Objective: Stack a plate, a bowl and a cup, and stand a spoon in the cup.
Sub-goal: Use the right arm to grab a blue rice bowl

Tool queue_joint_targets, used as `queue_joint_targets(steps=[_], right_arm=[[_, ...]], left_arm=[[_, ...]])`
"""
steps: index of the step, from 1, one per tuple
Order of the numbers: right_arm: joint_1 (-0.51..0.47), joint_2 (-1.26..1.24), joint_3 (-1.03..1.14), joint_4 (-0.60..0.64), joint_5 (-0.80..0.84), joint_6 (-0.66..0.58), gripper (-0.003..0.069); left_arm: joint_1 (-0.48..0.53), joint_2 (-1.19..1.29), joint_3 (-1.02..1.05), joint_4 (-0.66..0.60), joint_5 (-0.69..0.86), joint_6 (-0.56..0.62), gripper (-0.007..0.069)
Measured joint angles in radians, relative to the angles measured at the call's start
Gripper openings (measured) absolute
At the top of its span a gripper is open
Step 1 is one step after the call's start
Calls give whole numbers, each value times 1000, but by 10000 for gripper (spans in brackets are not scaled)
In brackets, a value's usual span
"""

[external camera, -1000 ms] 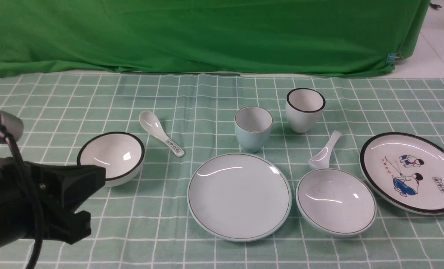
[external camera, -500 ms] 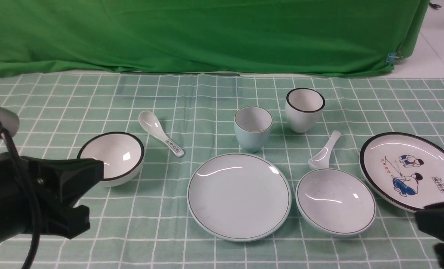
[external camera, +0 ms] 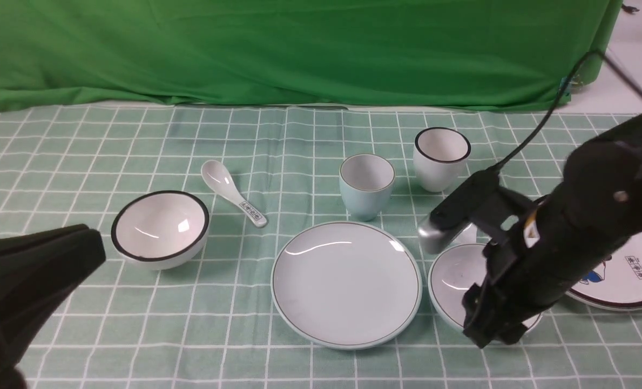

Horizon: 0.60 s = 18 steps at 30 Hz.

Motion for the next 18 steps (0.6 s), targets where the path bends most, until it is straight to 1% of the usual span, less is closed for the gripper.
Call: queue_joint_targets(steps=[3,5,9,12,13,18], right_arm=[[0,58,0,5,-59,-18,472],[-4,99,-1,5,-88,-24,472],[-6,160,-1,6,-130,-47,472],[-6,198,-1,4,-154,-52,454],[-6,207,-1,2,-158,-52,444],[-6,219,-12,-27,-163,-56,342]], left_arm=[[0,-9,0,-71,7,121,17],[0,-9,0,-114,15,175,17],[0,-9,0,-137,25,197,17],[0,-9,0,-139,38,203,17],[0,-9,0,-140,39,204,17],[0,-9,0,-141,58,206,17]])
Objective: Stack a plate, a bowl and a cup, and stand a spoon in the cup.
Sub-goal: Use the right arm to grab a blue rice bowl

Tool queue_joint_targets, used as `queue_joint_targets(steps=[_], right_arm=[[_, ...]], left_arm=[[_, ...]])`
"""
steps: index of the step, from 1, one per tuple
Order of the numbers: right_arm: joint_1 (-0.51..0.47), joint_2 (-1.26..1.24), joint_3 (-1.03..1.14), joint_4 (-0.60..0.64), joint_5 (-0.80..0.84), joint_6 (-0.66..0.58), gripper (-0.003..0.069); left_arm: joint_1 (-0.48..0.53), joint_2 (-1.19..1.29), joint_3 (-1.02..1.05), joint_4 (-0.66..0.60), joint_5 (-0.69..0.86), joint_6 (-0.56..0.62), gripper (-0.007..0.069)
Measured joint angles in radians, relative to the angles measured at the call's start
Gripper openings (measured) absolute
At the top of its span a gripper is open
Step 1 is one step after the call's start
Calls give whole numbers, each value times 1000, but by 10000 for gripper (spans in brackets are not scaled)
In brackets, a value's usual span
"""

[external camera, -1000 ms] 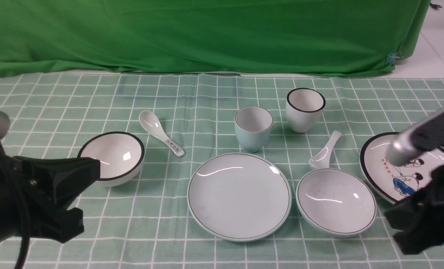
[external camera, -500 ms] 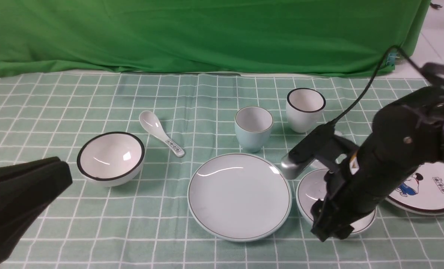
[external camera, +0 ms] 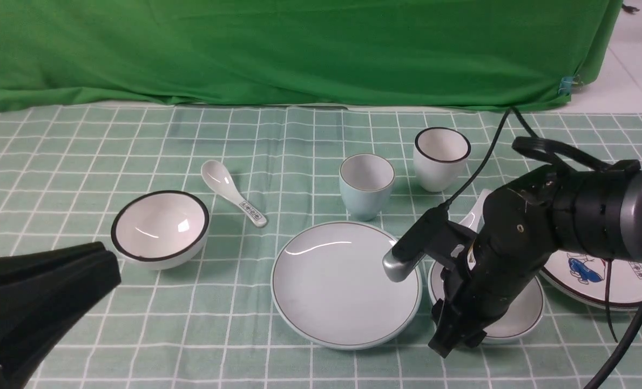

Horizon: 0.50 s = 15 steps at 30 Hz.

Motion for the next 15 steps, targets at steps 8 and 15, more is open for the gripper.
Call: queue_joint_targets(steps=[8,15], right_arm=[[11,-26,-8,-12,47,-8,215],[151,-177,-45,8,93,114,90]], left_arm=[[0,-1,0,0,53,0,17],[0,-1,0,0,65,0,17]])
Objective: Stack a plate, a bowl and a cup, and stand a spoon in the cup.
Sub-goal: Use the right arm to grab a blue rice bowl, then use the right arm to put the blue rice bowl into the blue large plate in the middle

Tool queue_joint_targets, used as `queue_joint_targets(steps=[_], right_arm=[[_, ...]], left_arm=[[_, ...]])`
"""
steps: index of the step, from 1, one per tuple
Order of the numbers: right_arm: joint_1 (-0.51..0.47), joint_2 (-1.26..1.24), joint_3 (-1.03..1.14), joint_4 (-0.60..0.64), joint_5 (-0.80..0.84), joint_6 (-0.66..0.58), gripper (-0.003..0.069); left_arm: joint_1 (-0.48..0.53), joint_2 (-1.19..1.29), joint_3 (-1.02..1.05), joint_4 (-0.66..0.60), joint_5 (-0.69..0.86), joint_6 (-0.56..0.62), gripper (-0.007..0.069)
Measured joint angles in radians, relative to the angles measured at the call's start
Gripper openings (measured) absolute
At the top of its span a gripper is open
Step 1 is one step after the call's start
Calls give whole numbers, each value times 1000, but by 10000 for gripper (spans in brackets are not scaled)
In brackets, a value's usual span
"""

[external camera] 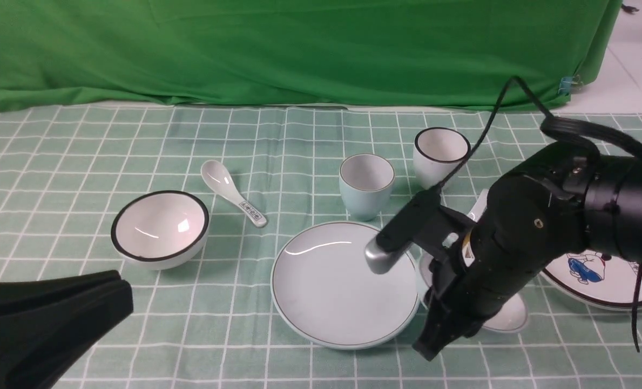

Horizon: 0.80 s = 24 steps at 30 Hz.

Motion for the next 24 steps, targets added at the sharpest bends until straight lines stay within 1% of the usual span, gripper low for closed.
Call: queue_joint_targets(steps=[4,6,12,20,22,23,24], right_arm=[[65,1,-46,11,-64,6,90],[85,53,-80,11,-96,6,90],[89,187,-142,11,-147,6,90],[100,246,-192,2,-188,6,90],[102,259,-196,-4,-207,6,106],[102,264,-197,-2,-210,8,129],[102,272,-197,2,-204,22,174]], left_arm=[[0,0,0,1,0,0,17],[0,0,0,1,1,0,17],[0,-1,0,2,3,0,17],[0,-1,0,4,3,0,17],[0,-1,0,4,3,0,17],[0,-1,0,4,3,0,17],[0,-1,0,4,3,0,17]])
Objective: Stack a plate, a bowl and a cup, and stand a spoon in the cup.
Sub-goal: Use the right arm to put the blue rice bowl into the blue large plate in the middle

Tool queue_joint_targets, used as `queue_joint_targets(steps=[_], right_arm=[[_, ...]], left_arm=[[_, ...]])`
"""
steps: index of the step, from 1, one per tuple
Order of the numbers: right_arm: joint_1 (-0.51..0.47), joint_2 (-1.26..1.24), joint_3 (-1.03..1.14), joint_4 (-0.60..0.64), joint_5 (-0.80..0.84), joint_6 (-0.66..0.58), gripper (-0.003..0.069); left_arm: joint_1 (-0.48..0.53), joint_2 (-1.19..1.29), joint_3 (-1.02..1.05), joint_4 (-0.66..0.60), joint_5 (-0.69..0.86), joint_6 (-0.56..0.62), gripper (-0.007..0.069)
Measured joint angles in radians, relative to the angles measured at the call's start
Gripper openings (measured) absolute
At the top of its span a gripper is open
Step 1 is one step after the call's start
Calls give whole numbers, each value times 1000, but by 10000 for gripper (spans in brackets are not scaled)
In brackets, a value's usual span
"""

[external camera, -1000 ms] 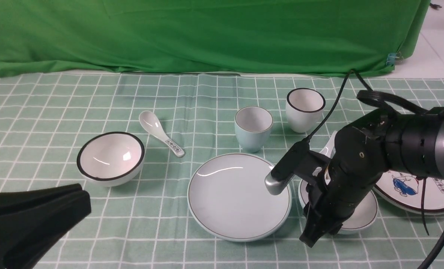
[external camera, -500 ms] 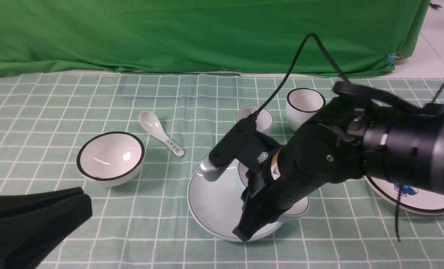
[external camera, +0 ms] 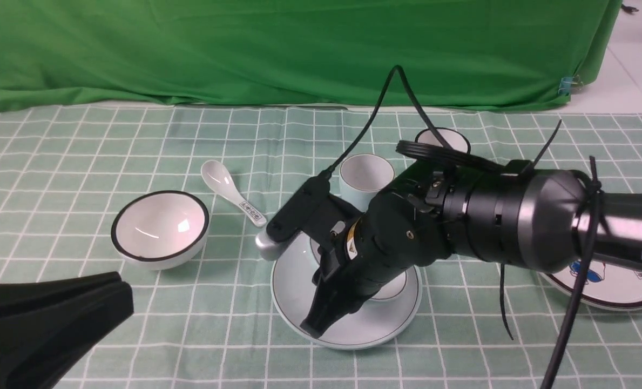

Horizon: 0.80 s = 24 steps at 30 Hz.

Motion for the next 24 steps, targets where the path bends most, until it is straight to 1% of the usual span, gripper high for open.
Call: queue_joint_targets(steps=[1,3,5,6,8,10,13,21,22,24], right_arm=[[0,1,1,1,0,3,182],[1,8,4,9,18,31,288],[1,8,4,9,28,50,370],[1,7,4,9,32,60,424],[1,6,4,9,40,64,486],[1,6,4,9,47,67,518],[1,6,4,9,58,68,532],[1,-47,3,9,81,76,536],[1,-59,-2,9,90,78,536],[1,-121,-52,9,166,74,517]], left_arm=[[0,0,0,0,0,0,17],[0,0,0,1,0,0,17],[0,0,0,1,0,0,17],[0,0,0,1,0,0,17],[0,0,0,1,0,0,17],[0,0,0,1,0,0,17],[0,0,0,1,0,0,17],[0,0,0,1,1,2,17],[0,0,0,1,1,3,17],[0,0,0,1,1,3,17]])
